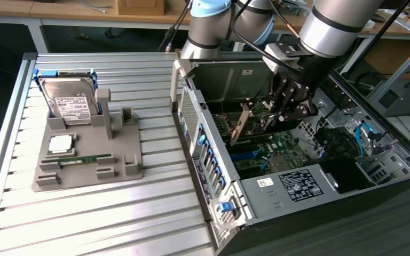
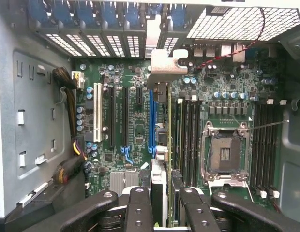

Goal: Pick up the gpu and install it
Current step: 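Insert the gpu into the slot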

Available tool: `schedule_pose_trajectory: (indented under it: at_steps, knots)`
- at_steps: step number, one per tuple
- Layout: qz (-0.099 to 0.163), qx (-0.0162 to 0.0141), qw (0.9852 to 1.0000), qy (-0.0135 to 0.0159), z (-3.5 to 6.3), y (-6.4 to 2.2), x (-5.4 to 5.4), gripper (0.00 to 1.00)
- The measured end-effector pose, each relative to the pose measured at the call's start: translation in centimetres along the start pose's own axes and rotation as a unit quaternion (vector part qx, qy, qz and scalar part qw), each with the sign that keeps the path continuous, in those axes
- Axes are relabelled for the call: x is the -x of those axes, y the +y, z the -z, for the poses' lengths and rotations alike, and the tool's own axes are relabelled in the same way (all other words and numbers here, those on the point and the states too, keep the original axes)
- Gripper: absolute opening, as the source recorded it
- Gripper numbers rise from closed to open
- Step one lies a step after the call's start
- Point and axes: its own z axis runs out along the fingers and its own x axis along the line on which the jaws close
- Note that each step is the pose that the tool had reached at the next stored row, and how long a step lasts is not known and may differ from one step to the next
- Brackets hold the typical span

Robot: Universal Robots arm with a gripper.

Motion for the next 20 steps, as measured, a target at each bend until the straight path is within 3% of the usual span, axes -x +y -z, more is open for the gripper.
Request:
schedule_pose_trajectory:
  at_steps: [20]
  knots:
    - [0.000,0.0000,1.0000,0.0000,-0.65,0.96,0.00,0.27]
